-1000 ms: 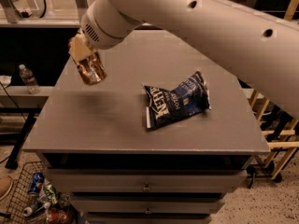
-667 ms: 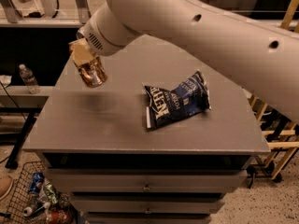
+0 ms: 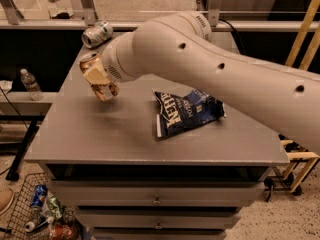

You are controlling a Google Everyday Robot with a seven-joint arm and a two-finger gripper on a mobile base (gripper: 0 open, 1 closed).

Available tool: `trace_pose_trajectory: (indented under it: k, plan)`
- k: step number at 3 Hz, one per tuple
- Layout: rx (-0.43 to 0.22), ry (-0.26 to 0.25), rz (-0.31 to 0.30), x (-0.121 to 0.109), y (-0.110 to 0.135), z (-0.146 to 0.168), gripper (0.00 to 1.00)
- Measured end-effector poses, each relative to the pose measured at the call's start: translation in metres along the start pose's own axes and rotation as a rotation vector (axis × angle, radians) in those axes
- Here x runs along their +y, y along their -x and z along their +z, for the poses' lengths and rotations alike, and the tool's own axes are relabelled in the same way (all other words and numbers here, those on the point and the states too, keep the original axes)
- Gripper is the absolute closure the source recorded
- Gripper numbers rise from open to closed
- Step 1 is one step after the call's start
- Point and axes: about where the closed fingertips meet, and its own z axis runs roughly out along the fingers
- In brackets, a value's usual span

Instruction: Place orange can upright

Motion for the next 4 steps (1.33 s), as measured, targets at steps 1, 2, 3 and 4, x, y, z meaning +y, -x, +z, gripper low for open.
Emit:
trace_pose_trajectory:
  k: [1, 2, 3, 4]
  plan:
    - [0.072, -0.004, -0.034, 0.0, 0.005, 0.009, 1.0]
    - [0.144, -0.013, -0.038, 0.002, 0.008, 0.016, 1.0]
    - [0.204, -0.02, -0.028, 0.002, 0.012, 0.021, 1.0]
    - [0.251, -0.028, 0.005, 0.004, 0.018, 0.025, 1.0]
